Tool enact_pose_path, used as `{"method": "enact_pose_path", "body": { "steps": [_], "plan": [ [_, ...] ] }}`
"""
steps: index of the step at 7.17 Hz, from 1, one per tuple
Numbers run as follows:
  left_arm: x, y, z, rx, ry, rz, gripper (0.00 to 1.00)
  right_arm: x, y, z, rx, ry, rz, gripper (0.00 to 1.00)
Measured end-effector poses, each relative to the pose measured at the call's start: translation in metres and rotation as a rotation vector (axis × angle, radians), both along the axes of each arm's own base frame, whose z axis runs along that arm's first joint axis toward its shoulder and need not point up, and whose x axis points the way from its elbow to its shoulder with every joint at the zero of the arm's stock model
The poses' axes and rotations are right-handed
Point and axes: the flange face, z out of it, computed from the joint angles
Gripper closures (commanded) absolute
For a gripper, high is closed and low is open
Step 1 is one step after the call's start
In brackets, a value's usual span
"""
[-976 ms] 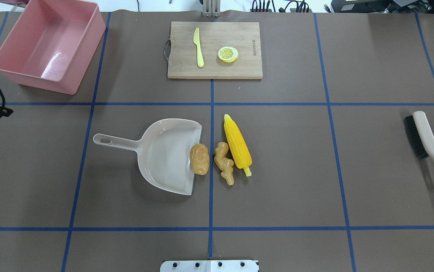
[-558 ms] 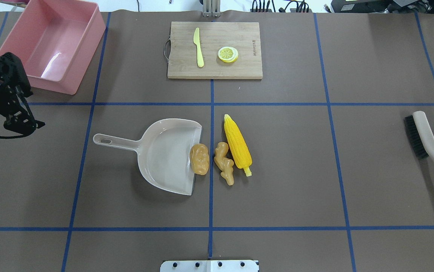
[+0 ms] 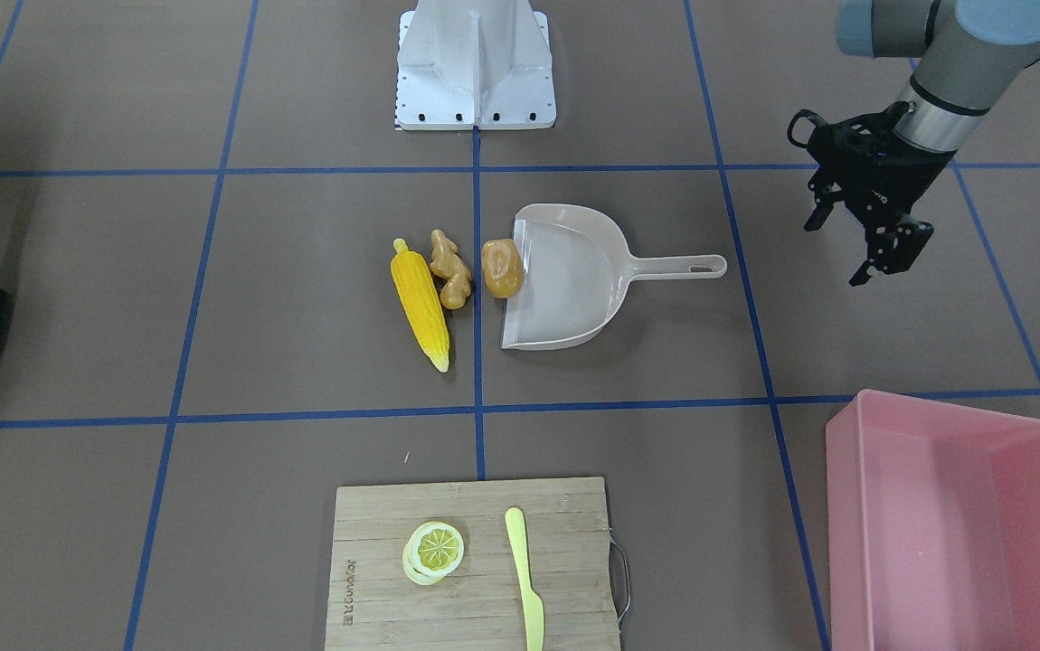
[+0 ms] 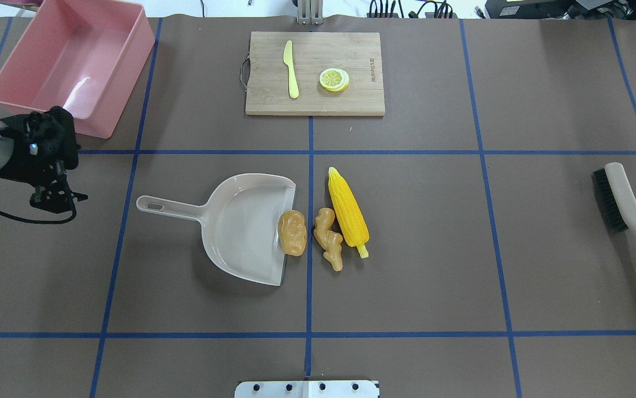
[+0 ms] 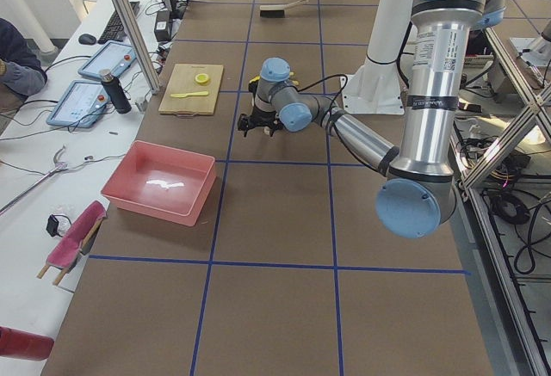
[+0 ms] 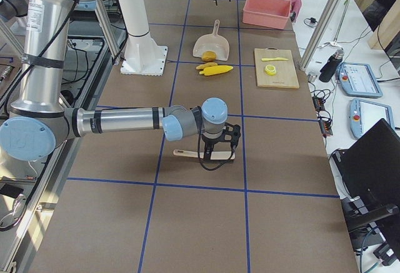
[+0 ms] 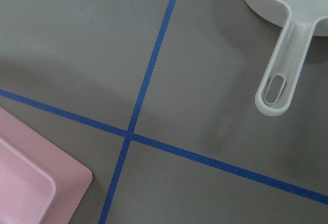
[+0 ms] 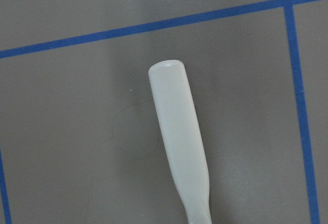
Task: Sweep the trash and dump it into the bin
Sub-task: 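Grasp the white dustpan handle with the left gripper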
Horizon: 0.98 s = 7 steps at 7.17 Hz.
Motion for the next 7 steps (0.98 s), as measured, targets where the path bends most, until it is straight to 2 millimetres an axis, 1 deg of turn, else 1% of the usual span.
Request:
{"method": "enact_pose_path", "body": {
  "steps": [1,2,3,4,5,6,7],
  "plan": [
    [0.023,0.008,-0.004,-0.01,-0.012,0.042,0.01,-0.019,0.011,0.003,0.015,-0.001,-0.032,0.0],
    [0.04,0.014,-0.003,-0.025,-0.033,0.077,0.01,-0.034,0.023,0.01,0.031,0.005,-0.067,0.0],
    [0.052,0.017,-0.004,-0.034,-0.051,0.097,0.01,-0.044,0.038,0.019,0.047,0.026,-0.095,0.0],
    [0.063,0.015,-0.006,-0.03,-0.061,0.11,0.01,-0.05,0.052,0.03,0.061,0.054,-0.118,0.0],
    [0.075,0.007,-0.011,-0.02,-0.063,0.118,0.01,-0.056,0.061,0.038,0.071,0.08,-0.136,0.0],
    [0.085,-0.001,-0.017,-0.011,-0.061,0.122,0.01,-0.062,0.066,0.044,0.075,0.101,-0.152,0.0],
    [0.089,-0.006,-0.023,-0.001,-0.055,0.124,0.01,-0.066,0.069,0.05,0.07,0.115,-0.165,0.04]
  ]
}}
